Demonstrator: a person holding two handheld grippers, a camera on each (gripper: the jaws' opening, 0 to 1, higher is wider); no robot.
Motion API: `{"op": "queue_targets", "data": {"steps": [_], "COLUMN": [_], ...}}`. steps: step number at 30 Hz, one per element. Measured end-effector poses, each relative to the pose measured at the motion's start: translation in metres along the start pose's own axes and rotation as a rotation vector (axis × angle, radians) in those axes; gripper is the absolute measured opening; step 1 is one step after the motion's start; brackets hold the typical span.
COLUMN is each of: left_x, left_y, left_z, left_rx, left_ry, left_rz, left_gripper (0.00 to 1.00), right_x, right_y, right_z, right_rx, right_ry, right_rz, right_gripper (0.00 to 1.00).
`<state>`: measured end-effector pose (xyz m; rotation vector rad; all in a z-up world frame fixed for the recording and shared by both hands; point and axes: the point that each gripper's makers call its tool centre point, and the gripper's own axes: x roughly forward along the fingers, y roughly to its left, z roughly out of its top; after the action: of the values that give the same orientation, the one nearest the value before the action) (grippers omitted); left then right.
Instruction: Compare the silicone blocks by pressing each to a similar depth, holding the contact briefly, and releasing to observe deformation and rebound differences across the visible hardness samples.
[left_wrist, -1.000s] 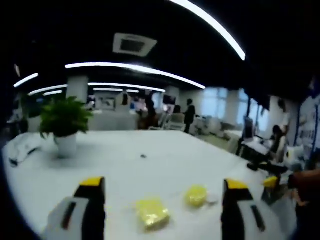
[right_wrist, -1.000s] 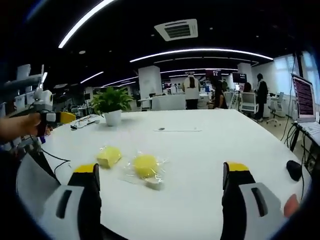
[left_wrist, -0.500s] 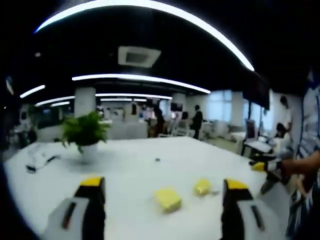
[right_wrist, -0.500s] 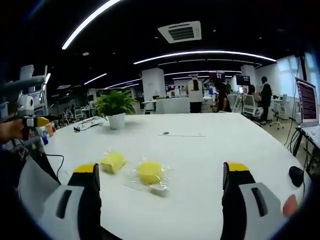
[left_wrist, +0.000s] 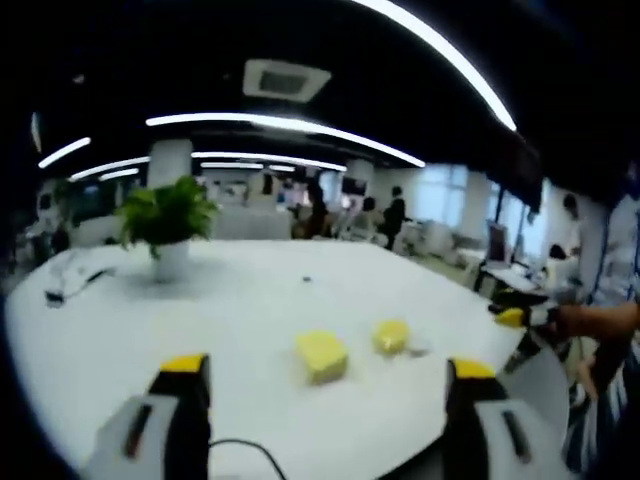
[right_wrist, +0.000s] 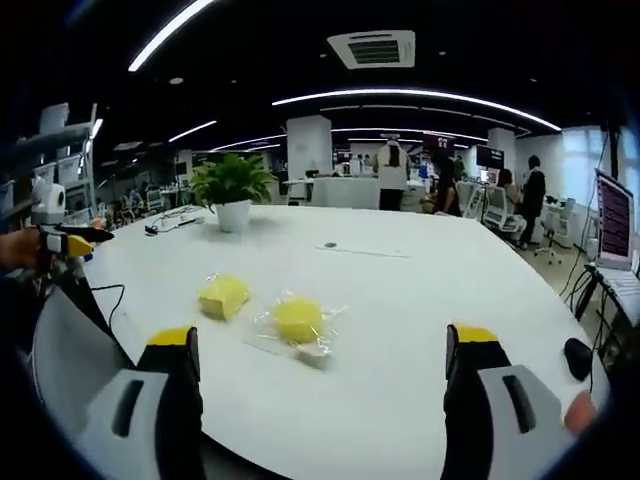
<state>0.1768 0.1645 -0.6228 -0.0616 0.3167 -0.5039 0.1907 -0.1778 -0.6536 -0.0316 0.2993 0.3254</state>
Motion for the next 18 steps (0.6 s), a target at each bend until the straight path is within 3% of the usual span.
{"op": "queue_targets", "data": {"steps": [6,9,12,15,18], "left_x": [0.003,0.001,-0.001,-0.004,-0.005], "left_y": [-0.006,-0.001,0.007,0.016,0.019], "left_z": [-0.004,-0.010,-0.017,-0.027,-0.026], "left_rx": [0.011,0.031,-0.013,-0.012,-0.014], "left_ry": [0.028,0.033,0.033,0.049,0.044], "left_rz": [-0.085,-0.071,-0.061,-0.043,-0.027], "left_gripper": [1.00,1.00,1.00,1.00,1.00], "right_x": [0.005,0.004,0.004,0.006,0.009], "right_y": [0.004,0.003,0.001,0.007,0.013], "right_z": [-0.005,-0.004,-0.012,-0.011,-0.012], "right_rx": [-0.019,-0.010,-0.009,-0.015,-0.031], "right_ry": [0.025,0.010,0.051,0.038,0.044], "right_rz": [-0.026,-0.034,-0.054,-0.045,-0.036], "right_gripper": [0.96,0.96,0.96,0.96,0.96]}}
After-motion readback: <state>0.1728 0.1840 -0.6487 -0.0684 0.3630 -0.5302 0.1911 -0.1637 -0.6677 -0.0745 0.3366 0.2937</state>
